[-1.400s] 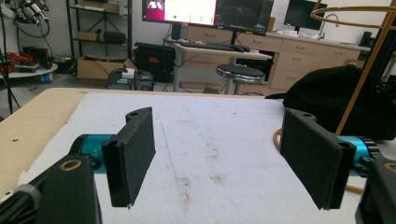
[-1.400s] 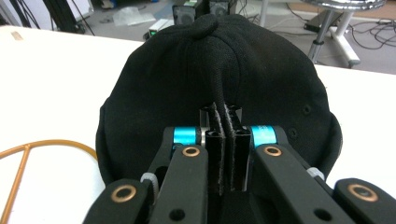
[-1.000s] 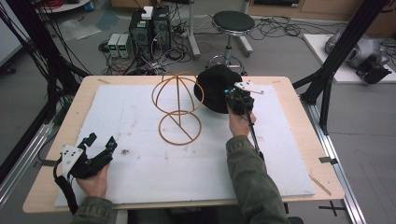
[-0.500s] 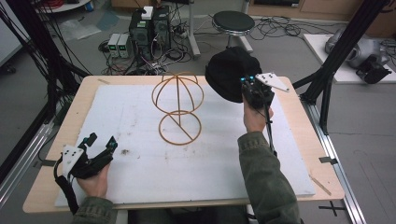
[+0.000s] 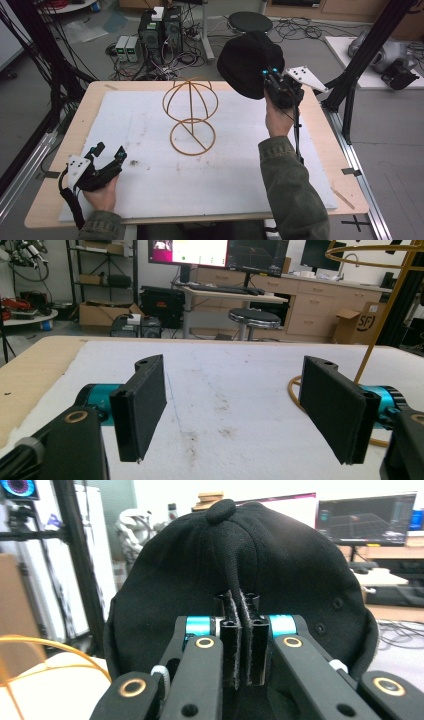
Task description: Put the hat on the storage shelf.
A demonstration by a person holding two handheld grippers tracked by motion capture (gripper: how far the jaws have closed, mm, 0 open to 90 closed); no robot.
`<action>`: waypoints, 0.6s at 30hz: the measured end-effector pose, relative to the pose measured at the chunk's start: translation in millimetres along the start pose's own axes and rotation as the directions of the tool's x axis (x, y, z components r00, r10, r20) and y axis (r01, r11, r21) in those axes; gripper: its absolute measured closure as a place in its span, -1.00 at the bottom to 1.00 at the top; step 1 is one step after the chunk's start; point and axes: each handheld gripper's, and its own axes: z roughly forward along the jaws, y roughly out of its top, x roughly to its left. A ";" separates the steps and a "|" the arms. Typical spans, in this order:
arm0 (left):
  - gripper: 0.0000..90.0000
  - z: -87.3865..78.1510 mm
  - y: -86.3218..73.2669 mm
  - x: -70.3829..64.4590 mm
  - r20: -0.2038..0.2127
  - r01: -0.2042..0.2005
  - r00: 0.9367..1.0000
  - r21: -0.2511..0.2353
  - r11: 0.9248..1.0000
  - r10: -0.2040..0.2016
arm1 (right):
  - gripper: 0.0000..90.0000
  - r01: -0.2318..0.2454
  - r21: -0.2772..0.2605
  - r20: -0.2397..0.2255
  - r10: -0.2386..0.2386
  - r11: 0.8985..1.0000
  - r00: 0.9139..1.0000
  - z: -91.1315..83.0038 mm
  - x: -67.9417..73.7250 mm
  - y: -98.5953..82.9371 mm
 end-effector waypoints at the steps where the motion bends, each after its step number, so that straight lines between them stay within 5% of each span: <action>1: -0.40 0.1 0.1 0.0 0.002 -0.004 1.000 0.000 1.000 0.004 | 0.97 0.000 0.000 0.000 0.000 1.000 1.000 0.0 0.0 0.0; 10: -0.40 -0.2 0.2 1.1 0.003 0.001 1.000 -0.001 1.000 -0.001 | 0.97 0.006 -0.031 -0.107 -0.009 0.999 0.994 -0.6 25.4 18.3; 18: -0.40 -0.9 0.5 2.6 0.002 0.009 1.000 -0.006 1.000 -0.009 | 0.97 -0.010 -0.030 -0.217 0.003 0.999 0.976 3.9 44.8 24.1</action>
